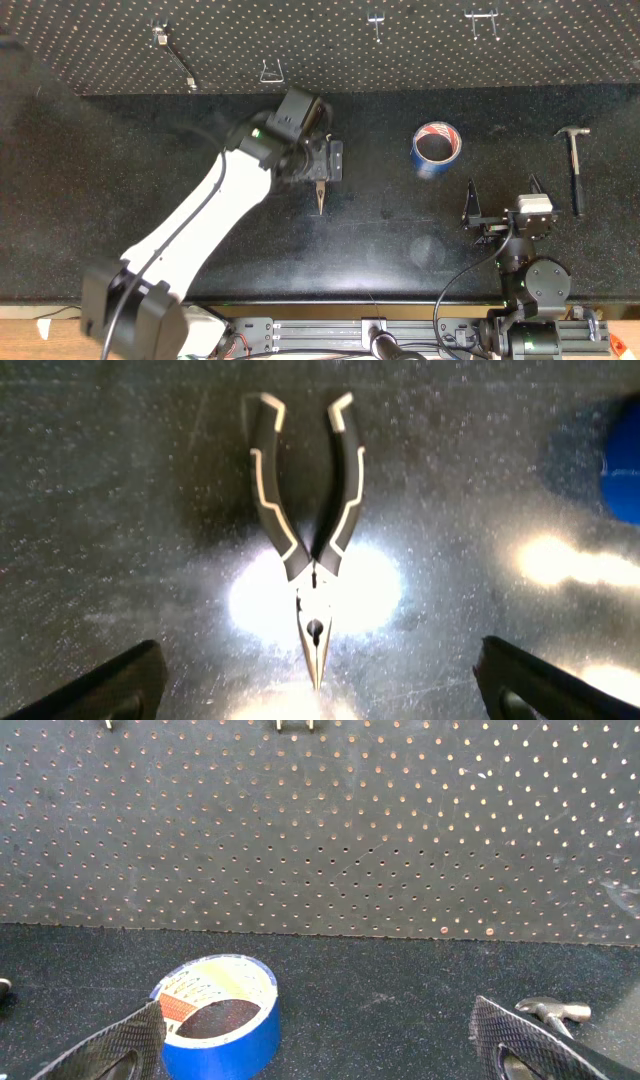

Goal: Place Tools Onto Pegboard

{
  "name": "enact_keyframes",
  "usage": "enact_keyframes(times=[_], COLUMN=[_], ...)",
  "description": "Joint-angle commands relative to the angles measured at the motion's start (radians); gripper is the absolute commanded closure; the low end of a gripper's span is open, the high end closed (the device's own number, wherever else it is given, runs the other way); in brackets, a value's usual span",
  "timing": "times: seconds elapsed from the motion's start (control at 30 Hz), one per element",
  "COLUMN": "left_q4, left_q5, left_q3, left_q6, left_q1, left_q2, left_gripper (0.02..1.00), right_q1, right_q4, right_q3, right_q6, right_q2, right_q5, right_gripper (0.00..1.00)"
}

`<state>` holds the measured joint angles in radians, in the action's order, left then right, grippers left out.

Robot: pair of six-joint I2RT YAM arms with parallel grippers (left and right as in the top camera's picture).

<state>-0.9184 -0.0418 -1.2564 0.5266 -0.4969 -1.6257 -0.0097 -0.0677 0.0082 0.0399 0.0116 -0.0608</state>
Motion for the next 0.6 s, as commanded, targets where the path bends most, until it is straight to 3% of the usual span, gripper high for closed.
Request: enact_keyframes(times=[0.03, 0.2, 0.5, 0.6], left_q4=[-0.093, -0.147, -0.095, -0.096], left_q5=[0.103, 0.122, 0.048, 0.061], left_q3=[-0.163, -0.291, -0.32, -0.32], left_q6=[0.046, 0.122, 0.124, 0.124], left_q1=[-0.003, -0.003, -0.003, -0.002], left_q2=[-0.141, -0.266, -0.314, -0.316], left_gripper=[0.023, 0.023, 0.023, 0.023], right_q1=[0.006, 0.006, 0.006, 0.006], right_q4=[-0.003, -0.003, -0.003, -0.003], right_q3=[-0.004, -0.004, -0.004, -0.004], right_q6=[-0.011, -0.011, -0.011, -0.011], right_q2=[-0.011, -0.011, -0.011, -0.011], right_q5=[0.009, 0.009, 0.009, 0.009], right_gripper=[0.005, 0.005, 0.005, 0.005])
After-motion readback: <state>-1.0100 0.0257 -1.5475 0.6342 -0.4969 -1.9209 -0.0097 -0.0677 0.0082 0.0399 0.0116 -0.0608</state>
